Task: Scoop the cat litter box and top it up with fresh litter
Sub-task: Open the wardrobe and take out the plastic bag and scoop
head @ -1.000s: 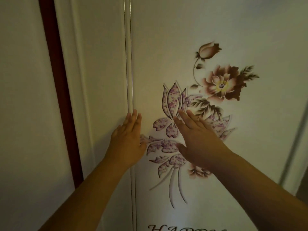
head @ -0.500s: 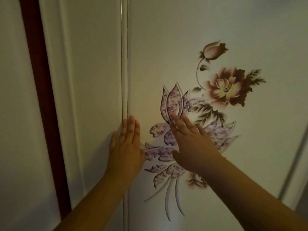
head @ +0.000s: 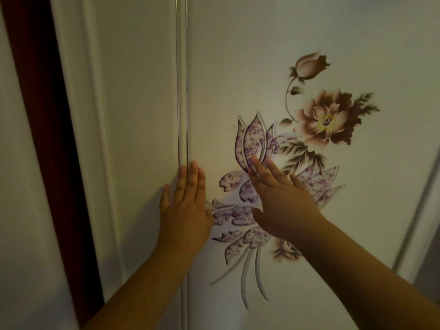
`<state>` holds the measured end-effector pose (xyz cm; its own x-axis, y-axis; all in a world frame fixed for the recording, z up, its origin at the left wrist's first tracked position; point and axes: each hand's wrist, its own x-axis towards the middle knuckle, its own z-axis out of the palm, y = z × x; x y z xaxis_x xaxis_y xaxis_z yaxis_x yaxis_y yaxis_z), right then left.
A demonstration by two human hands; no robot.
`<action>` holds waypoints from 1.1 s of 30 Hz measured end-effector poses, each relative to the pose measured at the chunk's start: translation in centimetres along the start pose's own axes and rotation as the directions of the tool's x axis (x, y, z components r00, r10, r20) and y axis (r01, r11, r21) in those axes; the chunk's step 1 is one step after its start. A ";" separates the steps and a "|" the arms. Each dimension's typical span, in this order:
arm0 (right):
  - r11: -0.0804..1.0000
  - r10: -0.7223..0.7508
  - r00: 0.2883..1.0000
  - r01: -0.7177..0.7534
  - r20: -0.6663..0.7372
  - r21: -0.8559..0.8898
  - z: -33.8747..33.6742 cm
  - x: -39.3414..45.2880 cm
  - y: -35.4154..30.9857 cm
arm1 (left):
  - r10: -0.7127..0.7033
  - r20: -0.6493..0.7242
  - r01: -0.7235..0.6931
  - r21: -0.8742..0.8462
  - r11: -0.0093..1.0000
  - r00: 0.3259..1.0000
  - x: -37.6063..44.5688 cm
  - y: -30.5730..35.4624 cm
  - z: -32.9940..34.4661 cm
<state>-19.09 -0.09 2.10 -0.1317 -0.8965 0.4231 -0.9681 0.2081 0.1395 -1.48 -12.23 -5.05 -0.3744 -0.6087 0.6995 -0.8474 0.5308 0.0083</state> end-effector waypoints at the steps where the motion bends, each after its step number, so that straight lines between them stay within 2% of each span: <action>1: 1.000 0.012 1.000 -0.012 0.006 0.001 -0.1 0.0 -0.2 | 0.011 0.004 -0.011 -0.003 1.000 1.000 0.0 -0.1 -0.1; 9: 0.984 0.181 0.981 -0.181 0.076 -0.005 0.0 -0.5 -4.0 | 0.165 0.030 -0.160 -0.120 0.980 0.986 -0.6 -2.7 -0.5; 12: 0.976 0.216 0.976 -0.216 -0.008 0.012 -0.7 -0.3 -6.6 | 0.229 0.049 -0.214 -0.207 0.954 0.972 -0.3 -5.0 -1.8; 14: 0.983 0.181 0.980 -0.179 -0.081 0.031 -1.3 0.2 -8.8 | 0.221 0.042 -0.201 -0.280 0.939 0.974 0.1 -7.1 -2.9; 17: 0.995 0.083 0.993 -0.078 -0.080 0.062 -1.7 1.0 -12.3 | 0.113 -0.004 -0.108 -0.330 0.938 0.994 -0.1 -10.4 -4.2; 20: 0.997 -0.007 0.997 0.013 -0.080 0.075 -0.7 1.3 -16.2 | -0.081 -0.024 0.065 -0.388 0.919 0.996 -1.5 -14.5 -4.0; 23: 0.993 -0.061 0.996 0.068 -0.070 0.101 0.3 2.0 -19.6 | -0.310 -0.014 0.266 -0.479 0.837 0.951 -2.6 -18.4 -3.4; 25: 0.988 -0.104 0.992 0.111 -0.073 0.108 0.4 2.7 -21.9 | -0.408 0.048 0.366 -0.547 0.753 0.912 -3.1 -20.5 -3.4; 27: 0.981 -0.139 0.987 0.148 -0.076 0.124 0.4 3.5 -24.0 | -0.435 0.205 0.461 -0.614 0.641 0.877 -3.0 -22.8 -3.1; 29: 0.974 -0.170 0.983 0.178 -0.069 0.141 0.6 4.1 -26.2 | -0.385 0.402 0.556 -0.623 0.550 0.831 -3.3 -24.8 -2.5; 31: 0.969 -0.187 0.980 0.196 -0.072 0.153 0.7 4.5 -28.0 | -0.300 0.517 0.589 -0.594 0.548 0.801 -4.0 -26.1 -2.0; 33: 0.966 -0.194 0.978 0.203 -0.072 0.162 1.0 4.7 -29.5 | -0.235 0.546 0.568 -0.587 0.578 0.804 -4.5 -26.7 -1.9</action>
<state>8.61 -10.80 -0.93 0.0740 -0.8893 0.4513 -0.9962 -0.0446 0.0755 23.57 -22.52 -7.11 -0.3075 -0.9363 0.1699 -0.4813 0.3070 0.8210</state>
